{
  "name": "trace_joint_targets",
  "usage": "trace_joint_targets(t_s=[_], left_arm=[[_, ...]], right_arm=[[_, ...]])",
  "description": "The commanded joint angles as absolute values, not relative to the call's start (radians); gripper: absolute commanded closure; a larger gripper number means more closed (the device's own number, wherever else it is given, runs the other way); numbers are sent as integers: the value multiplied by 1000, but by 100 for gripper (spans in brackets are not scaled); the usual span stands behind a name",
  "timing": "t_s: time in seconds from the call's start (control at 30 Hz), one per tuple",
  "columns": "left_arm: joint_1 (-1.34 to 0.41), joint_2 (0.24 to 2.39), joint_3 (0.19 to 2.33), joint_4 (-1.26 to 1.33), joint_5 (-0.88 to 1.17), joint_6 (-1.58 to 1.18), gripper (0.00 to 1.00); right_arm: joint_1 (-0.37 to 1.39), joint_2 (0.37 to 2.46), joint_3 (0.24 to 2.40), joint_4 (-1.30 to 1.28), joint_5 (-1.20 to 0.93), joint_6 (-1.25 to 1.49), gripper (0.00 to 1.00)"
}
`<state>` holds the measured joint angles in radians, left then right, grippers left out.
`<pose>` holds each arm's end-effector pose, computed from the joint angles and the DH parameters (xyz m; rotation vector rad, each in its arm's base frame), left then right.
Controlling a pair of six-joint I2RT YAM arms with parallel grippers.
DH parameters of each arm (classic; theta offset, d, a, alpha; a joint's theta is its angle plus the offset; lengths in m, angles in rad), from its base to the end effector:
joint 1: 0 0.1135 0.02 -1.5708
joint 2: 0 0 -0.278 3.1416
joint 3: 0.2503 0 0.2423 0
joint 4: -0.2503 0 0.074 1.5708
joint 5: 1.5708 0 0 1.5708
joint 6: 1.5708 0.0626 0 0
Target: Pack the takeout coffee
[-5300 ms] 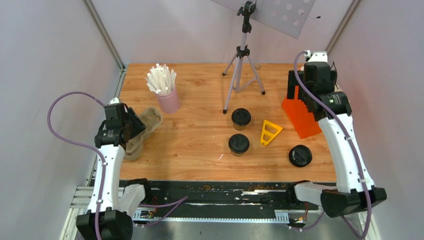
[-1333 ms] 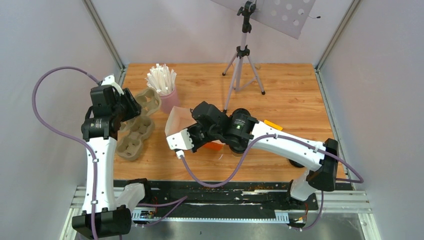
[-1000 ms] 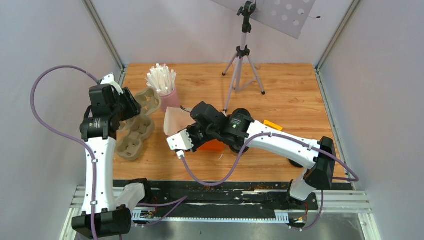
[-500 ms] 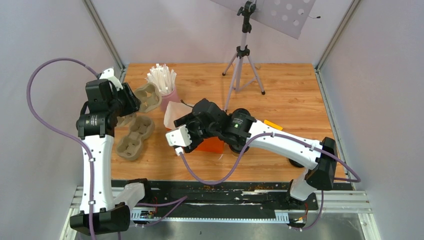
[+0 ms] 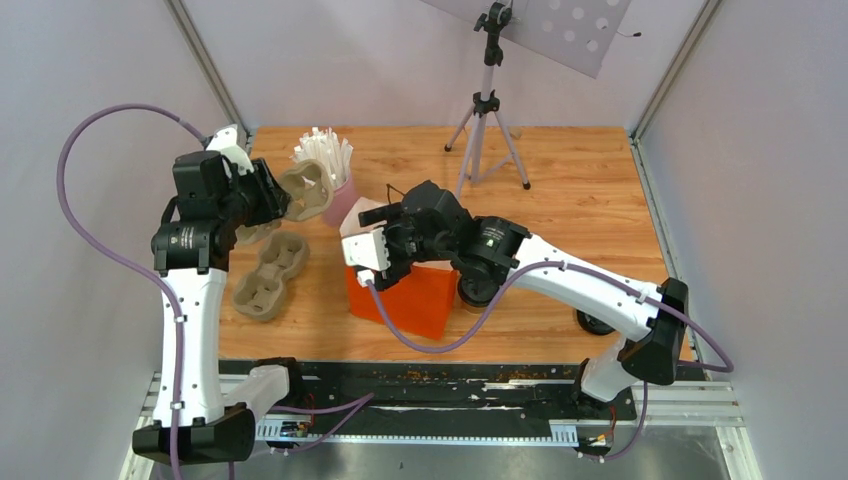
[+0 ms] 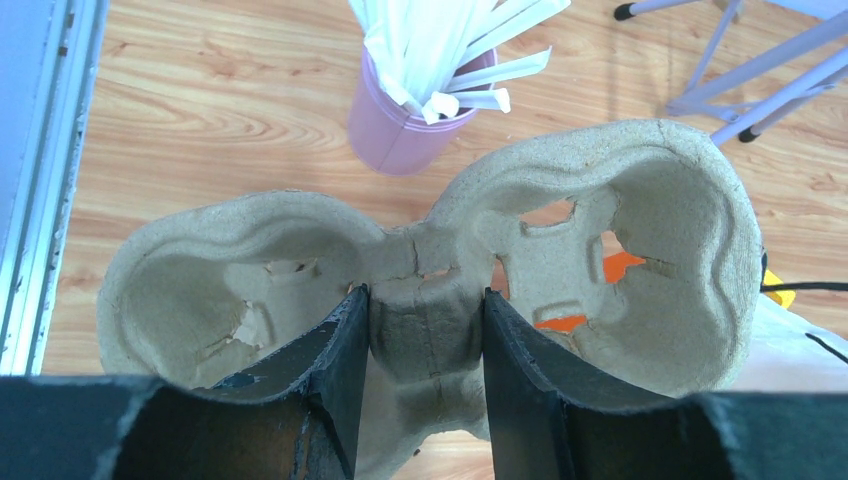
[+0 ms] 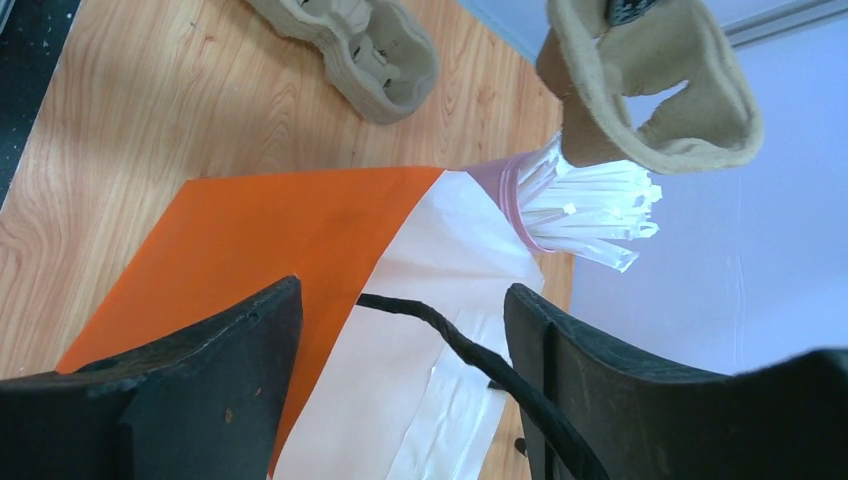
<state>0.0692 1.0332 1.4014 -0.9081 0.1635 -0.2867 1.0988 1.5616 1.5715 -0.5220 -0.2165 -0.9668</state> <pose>0.1918 0.0031 0.4230 -0.2777 2.0990 -0.3023 0.1560 0.3351 0.3876 -1.8539 0.9522 0.3058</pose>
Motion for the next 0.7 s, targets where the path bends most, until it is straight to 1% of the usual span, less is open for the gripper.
trace_joint_targets(t_s=[0.0, 0.1, 0.23, 0.4, 0.57, 0.67], left_arm=[[50, 1003, 1412, -888, 202, -283, 52], [47, 985, 1383, -881, 198, -291, 52], [46, 974, 1368, -887, 194, -296, 52], [44, 966, 1352, -896, 184, -301, 52], [40, 960, 1354, -893, 210, -316, 52], [27, 970, 1373, -902, 206, -317, 53]], right_arm=[[1095, 1499, 1572, -451, -269, -890, 23], [1095, 1487, 1562, -453, -275, -841, 19], [1096, 1479, 1556, -480, -233, -710, 19], [1097, 1462, 1547, -554, -282, -584, 21], [1097, 1384, 1499, -488, -297, -497, 20], [1095, 1344, 1505, -443, -291, -445, 15]])
